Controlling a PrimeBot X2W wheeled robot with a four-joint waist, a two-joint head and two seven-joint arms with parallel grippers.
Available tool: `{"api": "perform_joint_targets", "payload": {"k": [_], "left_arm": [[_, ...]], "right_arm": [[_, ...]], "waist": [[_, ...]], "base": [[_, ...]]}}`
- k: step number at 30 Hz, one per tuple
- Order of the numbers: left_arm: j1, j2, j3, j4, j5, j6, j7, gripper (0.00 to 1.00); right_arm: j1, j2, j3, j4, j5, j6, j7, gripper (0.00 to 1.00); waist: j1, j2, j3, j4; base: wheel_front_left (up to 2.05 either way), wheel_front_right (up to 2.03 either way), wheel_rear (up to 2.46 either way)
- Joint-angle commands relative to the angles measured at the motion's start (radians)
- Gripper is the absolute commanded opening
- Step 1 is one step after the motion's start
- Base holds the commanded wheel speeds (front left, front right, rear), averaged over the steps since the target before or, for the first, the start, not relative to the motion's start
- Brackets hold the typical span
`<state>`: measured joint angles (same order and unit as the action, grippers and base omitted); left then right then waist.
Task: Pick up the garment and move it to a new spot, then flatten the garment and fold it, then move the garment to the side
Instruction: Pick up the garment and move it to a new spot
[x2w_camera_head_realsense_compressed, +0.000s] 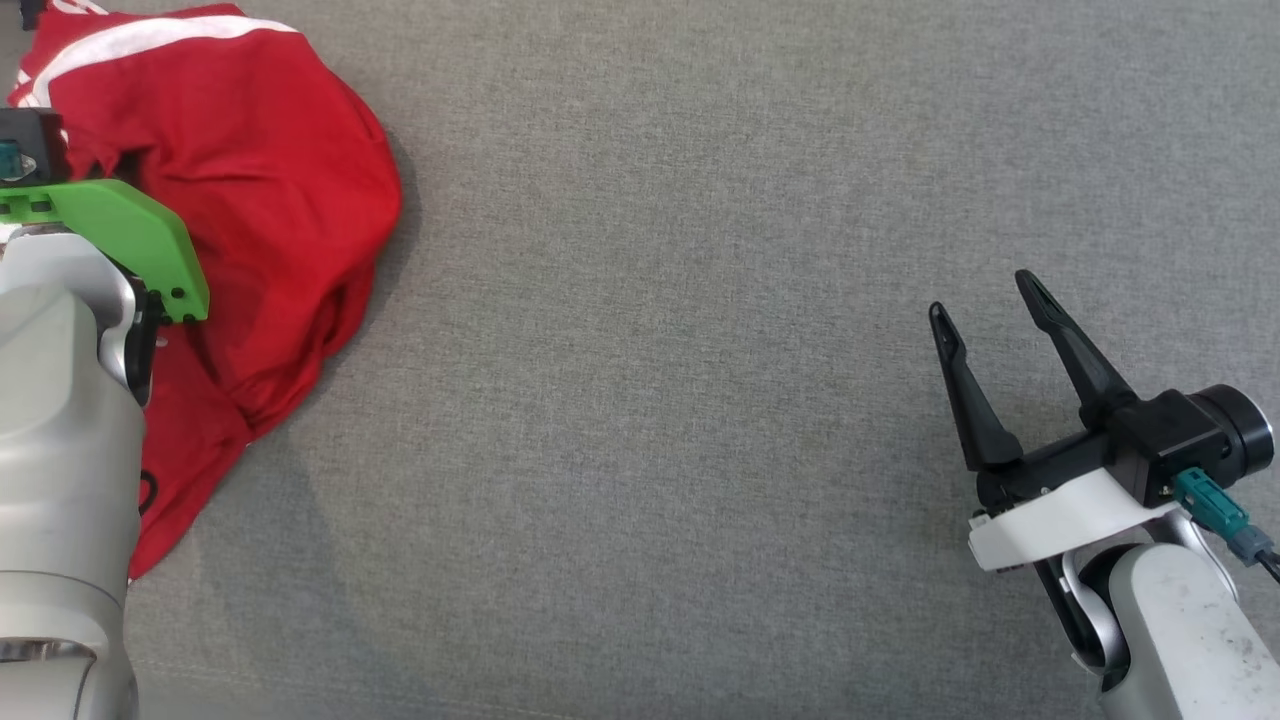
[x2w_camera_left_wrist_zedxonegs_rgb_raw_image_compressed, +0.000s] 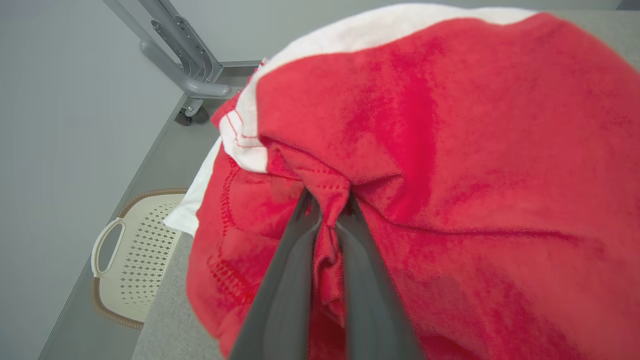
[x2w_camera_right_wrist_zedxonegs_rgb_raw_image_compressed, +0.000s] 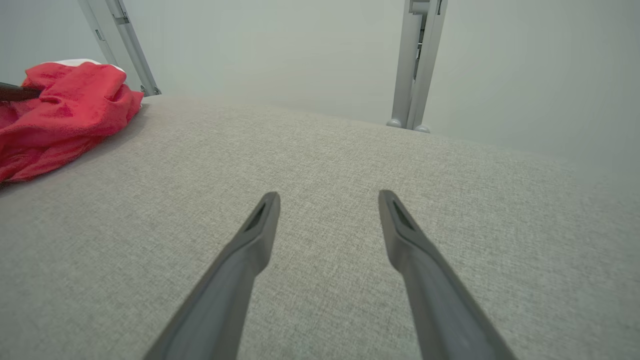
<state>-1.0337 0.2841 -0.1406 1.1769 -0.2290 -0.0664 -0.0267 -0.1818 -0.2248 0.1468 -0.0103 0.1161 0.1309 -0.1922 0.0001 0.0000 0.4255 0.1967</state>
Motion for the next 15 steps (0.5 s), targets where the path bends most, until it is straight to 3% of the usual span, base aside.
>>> {"api": "perform_joint_targets", "payload": {"k": [1, 7, 15], "left_arm": [[-0.021, 0.003, -0.004, -0.01, 0.002, 0.005, -0.042, 0.0], [-0.026, -0.005, -0.014, -0.044, 0.001, -0.009, -0.181, 0.0], [-0.017, -0.012, -0.029, -0.148, 0.017, 0.011, -0.235, 0.0]], "right_arm": [[0.012, 0.004, 0.001, 0.008, -0.002, 0.0, -0.009, 1.0], [0.038, 0.024, -0.013, 0.04, 0.005, 0.0, -0.032, 1.0], [0.083, 0.068, -0.037, 0.082, 0.008, 0.0, -0.055, 1.0]], "waist": [[-0.0001, 0.0, -0.034, 0.01], [-0.0001, 0.0, -0.118, 0.028], [-0.0001, 0.0, -0.236, 0.047]], "base": [[0.0, 0.0, 0.0], [0.0, 0.0, 0.0], [0.0, 0.0, 0.0]]}}
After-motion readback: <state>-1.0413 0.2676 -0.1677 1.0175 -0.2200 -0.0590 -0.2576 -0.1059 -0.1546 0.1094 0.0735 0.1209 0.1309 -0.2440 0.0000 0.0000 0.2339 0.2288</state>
